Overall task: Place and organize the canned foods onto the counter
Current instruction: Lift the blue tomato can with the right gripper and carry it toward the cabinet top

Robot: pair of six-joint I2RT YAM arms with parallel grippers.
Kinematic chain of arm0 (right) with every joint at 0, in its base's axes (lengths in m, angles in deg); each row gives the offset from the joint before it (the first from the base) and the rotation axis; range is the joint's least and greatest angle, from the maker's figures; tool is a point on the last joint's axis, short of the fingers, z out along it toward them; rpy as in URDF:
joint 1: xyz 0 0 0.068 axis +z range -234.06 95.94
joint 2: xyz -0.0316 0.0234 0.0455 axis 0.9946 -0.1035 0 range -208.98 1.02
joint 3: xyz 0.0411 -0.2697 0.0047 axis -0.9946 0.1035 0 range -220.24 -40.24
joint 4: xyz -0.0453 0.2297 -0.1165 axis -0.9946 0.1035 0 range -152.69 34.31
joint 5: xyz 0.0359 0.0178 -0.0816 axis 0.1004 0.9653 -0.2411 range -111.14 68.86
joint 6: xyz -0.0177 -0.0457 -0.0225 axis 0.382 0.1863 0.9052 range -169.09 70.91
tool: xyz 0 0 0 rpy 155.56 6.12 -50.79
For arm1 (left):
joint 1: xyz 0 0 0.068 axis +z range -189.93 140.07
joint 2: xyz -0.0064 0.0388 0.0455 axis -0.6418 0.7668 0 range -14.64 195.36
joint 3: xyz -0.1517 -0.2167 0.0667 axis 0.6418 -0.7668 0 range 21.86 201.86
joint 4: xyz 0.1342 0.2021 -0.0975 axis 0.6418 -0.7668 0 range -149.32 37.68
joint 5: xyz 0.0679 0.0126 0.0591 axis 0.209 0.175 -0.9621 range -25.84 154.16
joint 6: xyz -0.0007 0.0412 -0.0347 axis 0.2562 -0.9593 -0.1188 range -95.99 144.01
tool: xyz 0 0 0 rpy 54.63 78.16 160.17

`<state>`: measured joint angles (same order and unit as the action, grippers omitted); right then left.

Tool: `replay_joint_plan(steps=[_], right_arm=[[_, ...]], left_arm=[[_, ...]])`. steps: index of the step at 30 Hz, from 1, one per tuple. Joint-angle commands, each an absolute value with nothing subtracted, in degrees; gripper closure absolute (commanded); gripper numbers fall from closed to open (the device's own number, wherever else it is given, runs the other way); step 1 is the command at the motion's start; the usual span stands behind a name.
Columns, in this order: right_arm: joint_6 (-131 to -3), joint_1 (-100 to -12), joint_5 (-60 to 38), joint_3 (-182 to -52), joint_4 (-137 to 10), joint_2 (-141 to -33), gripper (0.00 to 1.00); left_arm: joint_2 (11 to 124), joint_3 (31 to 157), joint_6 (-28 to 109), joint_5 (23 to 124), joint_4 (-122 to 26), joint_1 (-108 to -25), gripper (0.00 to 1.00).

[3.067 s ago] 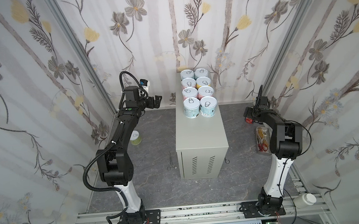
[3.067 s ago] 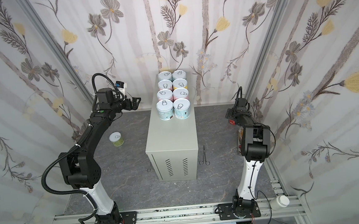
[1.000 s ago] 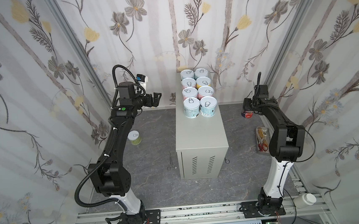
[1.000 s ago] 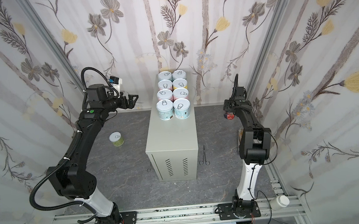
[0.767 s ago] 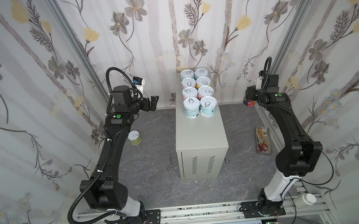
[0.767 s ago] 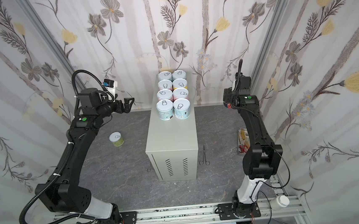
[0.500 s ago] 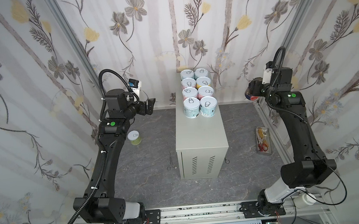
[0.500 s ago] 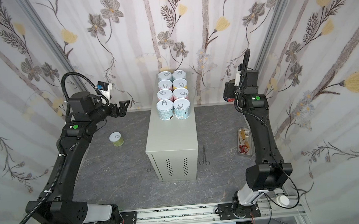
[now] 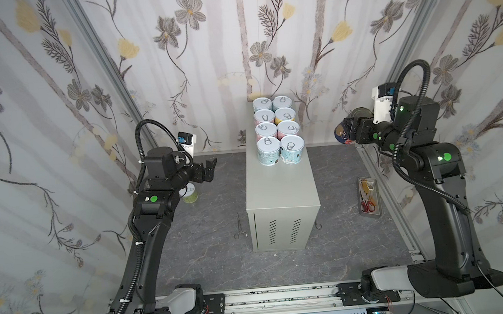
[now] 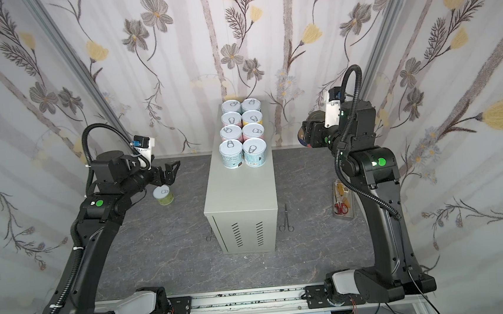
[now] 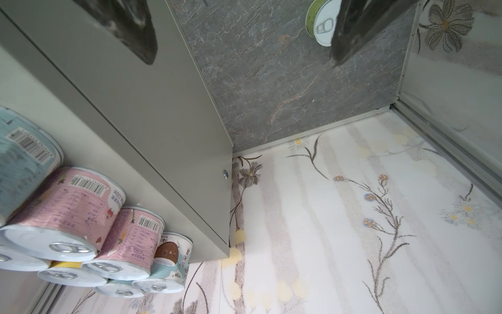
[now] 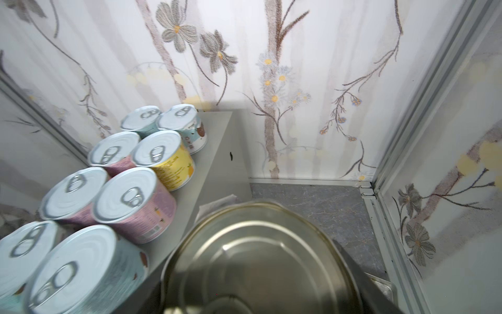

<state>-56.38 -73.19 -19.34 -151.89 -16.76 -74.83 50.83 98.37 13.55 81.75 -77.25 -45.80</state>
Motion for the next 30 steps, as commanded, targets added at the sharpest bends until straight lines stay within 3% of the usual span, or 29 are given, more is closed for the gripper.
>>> replay_joint_plan(steps=[1, 9, 20, 30], right_arm=[[-56.56, -70.86, -15.84, -151.94, -20.25, -72.81, 0.67], [-55.29, -60.68, -15.15, -152.52, -16.58, -70.47, 0.67], [-52.35, -43.85, -24.56, -157.74, -8.87, -76.22, 0.68], [-51.11, -38.49, -28.83, -164.39, -2.08, -82.14, 0.68]], left_arm=[[48.71, 96.44, 13.61, 80.95, -73.61, -45.94, 0.0], [44.72, 92.63, 13.68, 78.13, -72.04, -47.29, 0.0], [44.16, 92.18, 12.76, 75.81, -72.35, -48.87, 0.0], [43.9, 91.33, 12.25, 74.62, -71.92, -49.84, 0.0]])
